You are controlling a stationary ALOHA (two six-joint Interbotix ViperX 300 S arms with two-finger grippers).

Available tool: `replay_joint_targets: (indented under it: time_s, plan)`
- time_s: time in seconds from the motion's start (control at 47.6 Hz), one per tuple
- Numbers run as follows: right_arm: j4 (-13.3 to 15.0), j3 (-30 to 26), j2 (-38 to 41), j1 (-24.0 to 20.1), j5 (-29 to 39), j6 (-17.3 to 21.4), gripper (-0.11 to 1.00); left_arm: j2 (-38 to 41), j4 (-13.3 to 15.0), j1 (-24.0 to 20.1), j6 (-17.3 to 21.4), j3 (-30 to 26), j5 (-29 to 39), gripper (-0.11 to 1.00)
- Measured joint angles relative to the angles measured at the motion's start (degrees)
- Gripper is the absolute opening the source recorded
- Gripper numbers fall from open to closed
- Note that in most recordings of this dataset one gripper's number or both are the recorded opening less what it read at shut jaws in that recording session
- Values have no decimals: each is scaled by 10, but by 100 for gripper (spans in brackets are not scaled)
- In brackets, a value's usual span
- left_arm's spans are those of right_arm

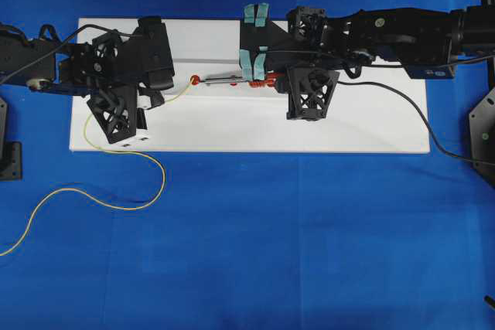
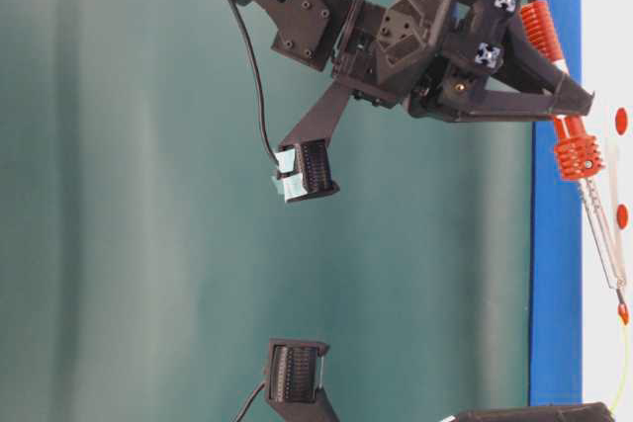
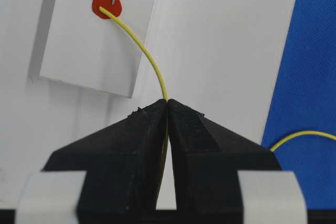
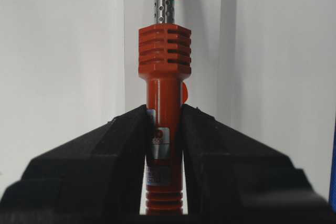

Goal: Touch the tip of the soldering iron to the tip of the solder at the mark.
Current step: 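Move the iron tip leftward to meet the solder tip at the left red dot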

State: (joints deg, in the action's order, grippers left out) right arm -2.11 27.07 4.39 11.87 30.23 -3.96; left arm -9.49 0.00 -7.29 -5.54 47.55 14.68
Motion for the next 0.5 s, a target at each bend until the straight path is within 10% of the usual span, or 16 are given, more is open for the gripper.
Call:
replay_joint_targets:
  time_s: [0.504]
  plan:
    - [3, -2, 1, 1, -1, 0, 6, 0, 0, 4, 0, 0, 0, 1]
